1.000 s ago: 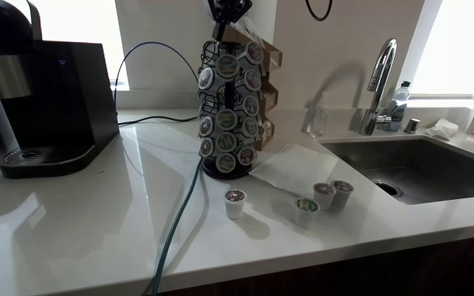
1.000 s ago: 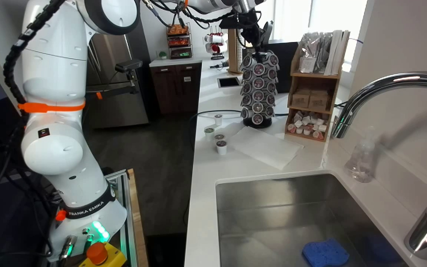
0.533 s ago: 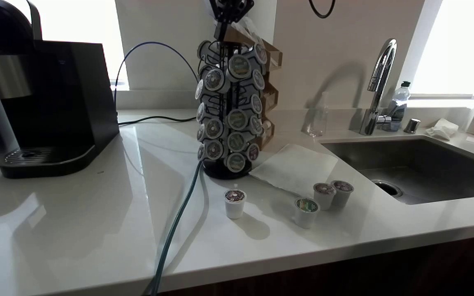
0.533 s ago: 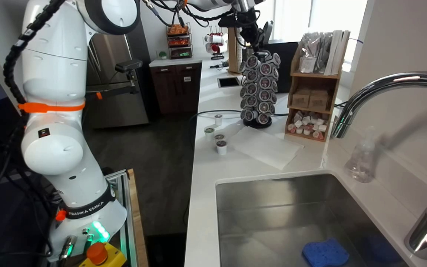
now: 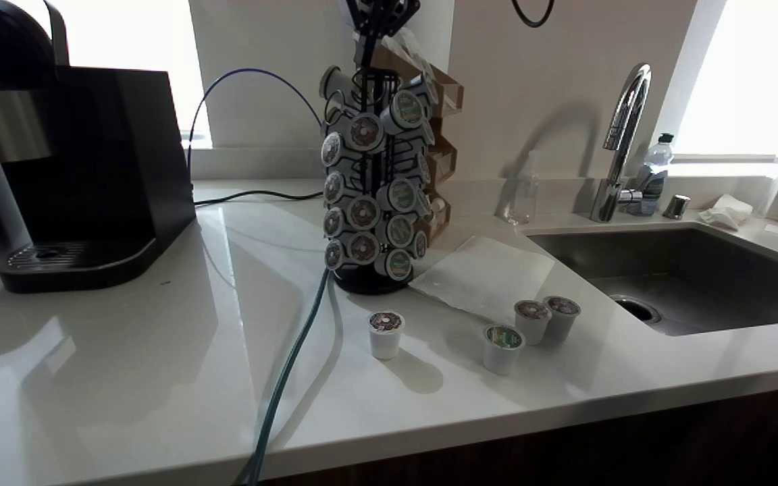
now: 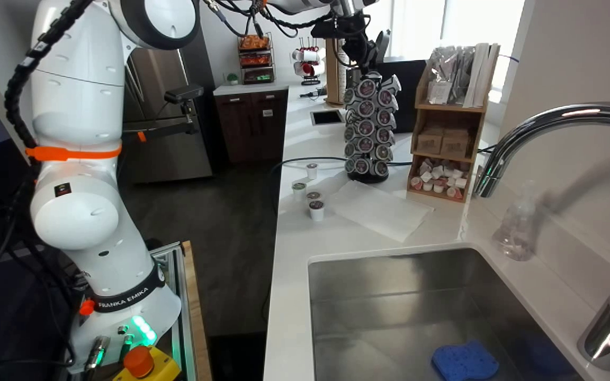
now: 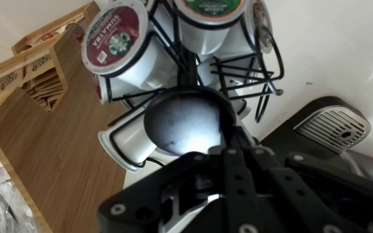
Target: Turn the stand
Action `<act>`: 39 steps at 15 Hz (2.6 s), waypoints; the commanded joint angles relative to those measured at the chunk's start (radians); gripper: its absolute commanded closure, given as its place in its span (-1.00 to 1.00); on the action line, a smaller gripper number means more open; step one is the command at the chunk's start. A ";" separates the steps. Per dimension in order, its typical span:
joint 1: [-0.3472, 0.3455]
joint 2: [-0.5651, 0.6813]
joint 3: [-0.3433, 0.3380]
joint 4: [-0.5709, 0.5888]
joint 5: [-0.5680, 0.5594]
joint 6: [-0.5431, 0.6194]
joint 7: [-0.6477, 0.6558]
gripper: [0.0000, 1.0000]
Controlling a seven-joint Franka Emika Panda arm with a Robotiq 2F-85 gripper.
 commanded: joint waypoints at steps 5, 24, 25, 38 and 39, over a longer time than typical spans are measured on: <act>-0.002 -0.002 -0.005 0.006 0.004 -0.055 0.027 1.00; -0.010 -0.001 -0.021 0.031 0.014 -0.141 0.037 1.00; -0.011 0.000 -0.020 0.032 0.018 -0.143 0.035 1.00; -0.012 0.002 -0.018 0.033 0.060 -0.138 0.035 1.00; -0.012 0.002 -0.018 0.033 0.060 -0.137 0.035 1.00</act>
